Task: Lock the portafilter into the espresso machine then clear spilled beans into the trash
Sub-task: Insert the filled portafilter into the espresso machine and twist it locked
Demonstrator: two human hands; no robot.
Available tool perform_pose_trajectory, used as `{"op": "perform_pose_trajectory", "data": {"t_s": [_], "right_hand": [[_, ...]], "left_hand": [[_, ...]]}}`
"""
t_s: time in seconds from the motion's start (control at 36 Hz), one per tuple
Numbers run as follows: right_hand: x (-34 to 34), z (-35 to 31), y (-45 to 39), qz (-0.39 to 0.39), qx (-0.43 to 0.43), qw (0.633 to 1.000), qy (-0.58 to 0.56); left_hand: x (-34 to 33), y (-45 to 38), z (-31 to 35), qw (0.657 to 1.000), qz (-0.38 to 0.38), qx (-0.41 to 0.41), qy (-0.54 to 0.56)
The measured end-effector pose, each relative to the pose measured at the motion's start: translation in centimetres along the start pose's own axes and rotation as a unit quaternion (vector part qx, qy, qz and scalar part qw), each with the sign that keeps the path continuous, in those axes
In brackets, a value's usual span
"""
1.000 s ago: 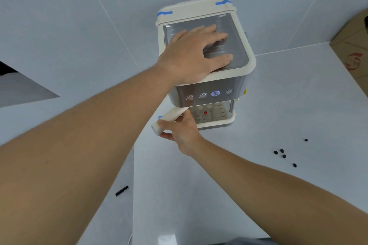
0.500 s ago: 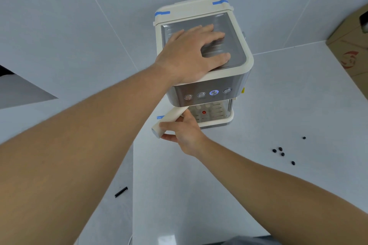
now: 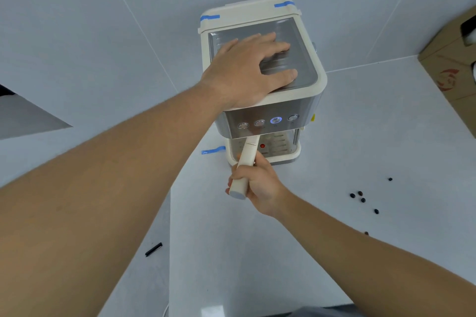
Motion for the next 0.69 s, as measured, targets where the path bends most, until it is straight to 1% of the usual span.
{"op": "perform_pose_trajectory", "data": {"t_s": [0.11, 0.19, 0.31, 0.47, 0.58, 0.69], "right_hand": [[0.0, -0.4, 0.0, 0.067, 0.003, 0.998, 0.007], [0.0, -0.6, 0.0, 0.094, 0.000, 0.996, 0.013], [1.2, -1.3, 0.6, 0.110, -0.012, 0.989, 0.101], [3.0, -3.5, 1.0, 0.074, 0.003, 0.966, 0.248], [3.1, -4.1, 1.3, 0.043, -0.010, 0.958, 0.282], [3.8, -4.4, 1.5, 0.030, -0.032, 0.952, 0.303]], "left_hand": [[0.0, 0.0, 0.0, 1.000, -0.001, -0.001, 0.004], [0.0, 0.0, 0.0, 1.000, -0.002, -0.001, 0.001], [0.1, 0.0, -0.2, 1.000, -0.001, -0.003, 0.008], [-0.2, -0.3, -0.4, 1.000, -0.013, -0.009, -0.001], [-0.5, -0.4, -0.5, 1.000, -0.026, -0.015, -0.008], [-0.7, -0.5, -0.7, 0.999, -0.032, -0.019, -0.016]]}}
Point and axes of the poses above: each hand's wrist, its own y-axis away from the middle knuckle, its own x-axis out of the back of the hand, z = x × y, the point moved 8 cm from there along -y, towards the middle knuckle, and after that the axes turned 1 degree about y, right-handed, at the moved point
